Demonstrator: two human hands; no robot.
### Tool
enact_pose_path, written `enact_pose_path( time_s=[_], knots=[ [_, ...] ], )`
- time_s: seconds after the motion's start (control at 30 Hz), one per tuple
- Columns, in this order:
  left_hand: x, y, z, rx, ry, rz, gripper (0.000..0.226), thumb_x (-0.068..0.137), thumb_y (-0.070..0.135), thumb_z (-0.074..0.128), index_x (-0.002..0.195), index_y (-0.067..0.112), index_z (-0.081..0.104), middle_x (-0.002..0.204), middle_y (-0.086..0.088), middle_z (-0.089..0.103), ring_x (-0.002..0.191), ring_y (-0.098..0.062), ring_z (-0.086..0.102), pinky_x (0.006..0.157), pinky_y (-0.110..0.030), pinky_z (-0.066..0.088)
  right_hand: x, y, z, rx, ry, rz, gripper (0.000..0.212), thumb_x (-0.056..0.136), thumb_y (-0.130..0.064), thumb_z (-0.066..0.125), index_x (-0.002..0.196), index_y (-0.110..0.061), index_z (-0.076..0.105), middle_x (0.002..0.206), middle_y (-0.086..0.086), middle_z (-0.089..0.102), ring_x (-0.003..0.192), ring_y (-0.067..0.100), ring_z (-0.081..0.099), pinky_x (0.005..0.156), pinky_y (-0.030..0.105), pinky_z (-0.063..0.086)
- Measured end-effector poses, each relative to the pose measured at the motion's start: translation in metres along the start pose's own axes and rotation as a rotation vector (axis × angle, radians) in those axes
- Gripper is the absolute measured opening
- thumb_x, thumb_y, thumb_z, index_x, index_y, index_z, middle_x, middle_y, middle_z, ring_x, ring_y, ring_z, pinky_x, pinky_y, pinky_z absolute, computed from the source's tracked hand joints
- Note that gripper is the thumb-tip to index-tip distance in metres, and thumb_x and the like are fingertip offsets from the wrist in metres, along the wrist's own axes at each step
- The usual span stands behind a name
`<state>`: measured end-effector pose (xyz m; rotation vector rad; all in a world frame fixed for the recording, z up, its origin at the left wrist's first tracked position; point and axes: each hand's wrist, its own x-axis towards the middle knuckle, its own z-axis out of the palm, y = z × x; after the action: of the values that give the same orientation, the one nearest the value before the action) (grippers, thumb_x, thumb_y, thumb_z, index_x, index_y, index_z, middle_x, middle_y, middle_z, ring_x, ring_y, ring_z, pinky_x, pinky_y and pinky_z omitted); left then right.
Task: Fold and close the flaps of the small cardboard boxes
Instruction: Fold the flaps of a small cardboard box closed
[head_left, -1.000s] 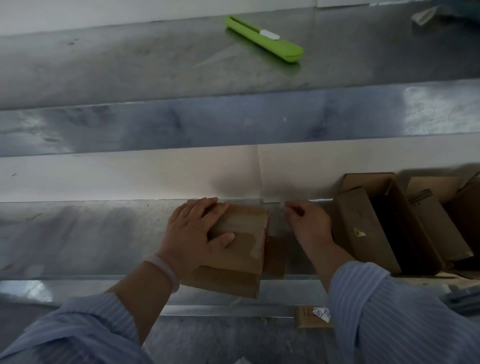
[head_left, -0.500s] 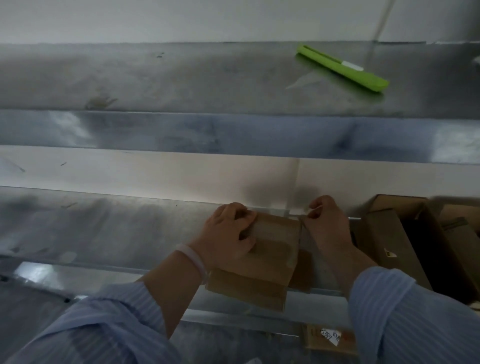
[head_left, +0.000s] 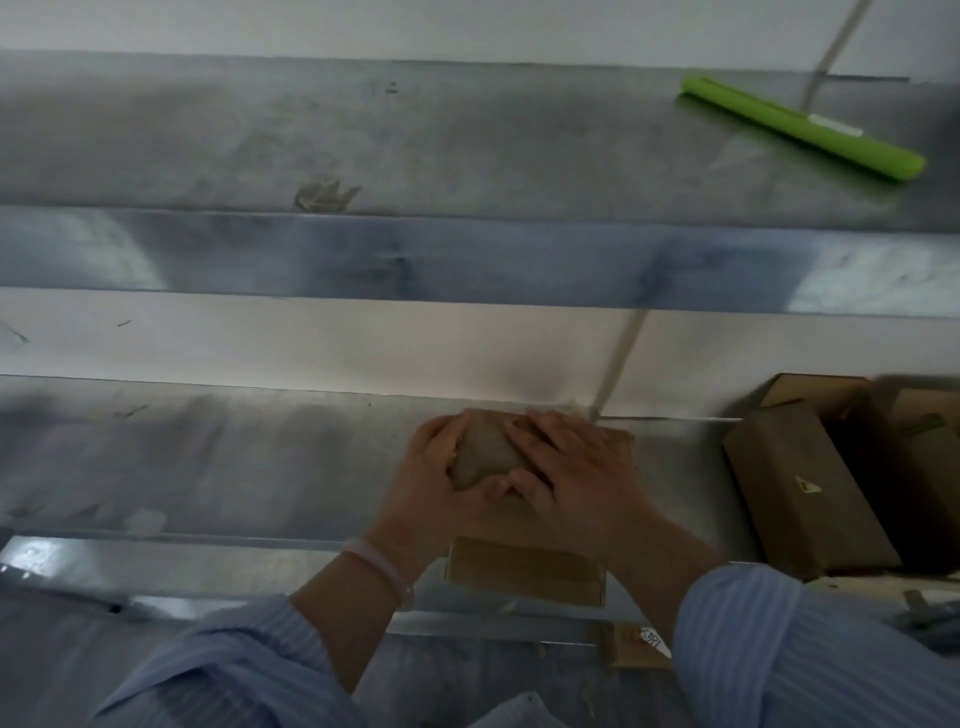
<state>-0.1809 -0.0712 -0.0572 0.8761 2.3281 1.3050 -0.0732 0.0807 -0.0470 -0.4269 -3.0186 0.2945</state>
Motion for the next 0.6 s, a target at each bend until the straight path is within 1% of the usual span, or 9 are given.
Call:
enact_pose_path(
  time_s=[0.1,0.17,0.2,0.27,0.33,0.37,0.47,0.53,0.6],
  knots=[
    [-0.016,-0.004,-0.006,-0.277,-0.030,-0.066,0.035,0.082,0.018,0.072,0.115,0.025,0.060,0.097,0.013,0.069,0.086,0.003,0.065,0.069,-0.014,0.052,0.002,0.004,0.003,-0.055,-0.021,0.005,0.061,0.094,-0.062,0.019,0.143,-0.033,0.042,0.147,-0.001,0.044,0.133,0.025,0.043,0.111,0.044,0.029],
    [-0.025,-0.009,-0.010,-0.301,-0.034,-0.079,0.017,0.084,0.020,0.070,0.095,0.032,0.071,0.085,0.013,0.074,0.080,-0.004,0.069,0.068,-0.022,0.055,0.002,0.003,0.003,-0.081,0.009,0.002,0.057,0.094,-0.059,0.025,0.141,-0.033,0.044,0.145,-0.001,0.047,0.130,0.025,0.046,0.109,0.043,0.032],
    [-0.029,-0.011,-0.012,-0.301,-0.011,-0.098,0.018,0.084,0.020,0.071,0.087,0.038,0.072,0.082,0.015,0.073,0.079,-0.006,0.070,0.070,-0.025,0.056,0.002,0.002,0.003,-0.090,0.017,0.001,0.056,0.094,-0.058,0.026,0.140,-0.032,0.047,0.142,-0.001,0.050,0.128,0.025,0.049,0.108,0.043,0.034],
    [-0.035,-0.014,-0.014,-0.214,0.061,-0.108,0.032,0.085,0.016,0.069,0.077,0.047,0.067,0.074,0.026,0.070,0.073,0.003,0.067,0.071,-0.019,0.054,0.001,0.001,0.004,-0.096,0.037,-0.008,0.055,0.095,-0.056,0.027,0.137,-0.030,0.051,0.140,0.000,0.053,0.125,0.025,0.052,0.106,0.043,0.036],
    [-0.037,-0.014,-0.013,-0.142,0.107,-0.104,0.035,0.084,0.015,0.069,0.075,0.049,0.063,0.067,0.033,0.065,0.070,0.009,0.064,0.067,-0.012,0.051,0.000,0.001,0.003,-0.086,0.037,-0.017,0.058,0.096,-0.058,0.020,0.137,-0.030,0.051,0.141,0.000,0.052,0.127,0.025,0.051,0.107,0.044,0.036],
    [-0.037,-0.014,-0.013,-0.134,0.121,-0.109,0.033,0.084,0.016,0.070,0.074,0.048,0.064,0.067,0.032,0.065,0.070,0.008,0.064,0.067,-0.012,0.051,0.001,0.002,0.002,-0.087,0.037,-0.019,0.060,0.097,-0.060,0.017,0.138,-0.030,0.050,0.141,-0.001,0.052,0.127,0.024,0.051,0.107,0.044,0.035],
    [-0.034,-0.020,-0.014,-0.107,0.132,-0.126,0.016,0.082,0.021,0.072,0.078,0.036,0.070,0.072,0.018,0.070,0.072,-0.002,0.067,0.070,-0.022,0.054,0.001,0.001,0.002,-0.098,0.053,-0.018,0.057,0.095,-0.059,0.025,0.137,-0.031,0.052,0.140,-0.001,0.053,0.126,0.024,0.052,0.106,0.043,0.036],
    [-0.031,-0.023,-0.016,0.020,0.110,-0.049,0.005,0.083,0.024,0.071,0.083,0.028,0.073,0.074,0.015,0.069,0.069,0.001,0.064,0.065,-0.015,0.051,0.001,0.001,0.002,-0.096,0.060,-0.015,0.055,0.094,-0.057,0.029,0.136,-0.031,0.053,0.140,-0.001,0.053,0.126,0.024,0.052,0.106,0.042,0.036],
    [-0.028,-0.024,-0.020,0.144,0.093,0.032,0.003,0.083,0.025,0.071,0.081,0.023,0.072,0.071,0.014,0.065,0.065,0.001,0.059,0.059,-0.007,0.041,0.000,0.001,0.002,-0.091,0.058,-0.015,0.056,0.094,-0.057,0.028,0.137,-0.031,0.052,0.141,-0.001,0.052,0.127,0.024,0.050,0.107,0.043,0.036]
  ],
)
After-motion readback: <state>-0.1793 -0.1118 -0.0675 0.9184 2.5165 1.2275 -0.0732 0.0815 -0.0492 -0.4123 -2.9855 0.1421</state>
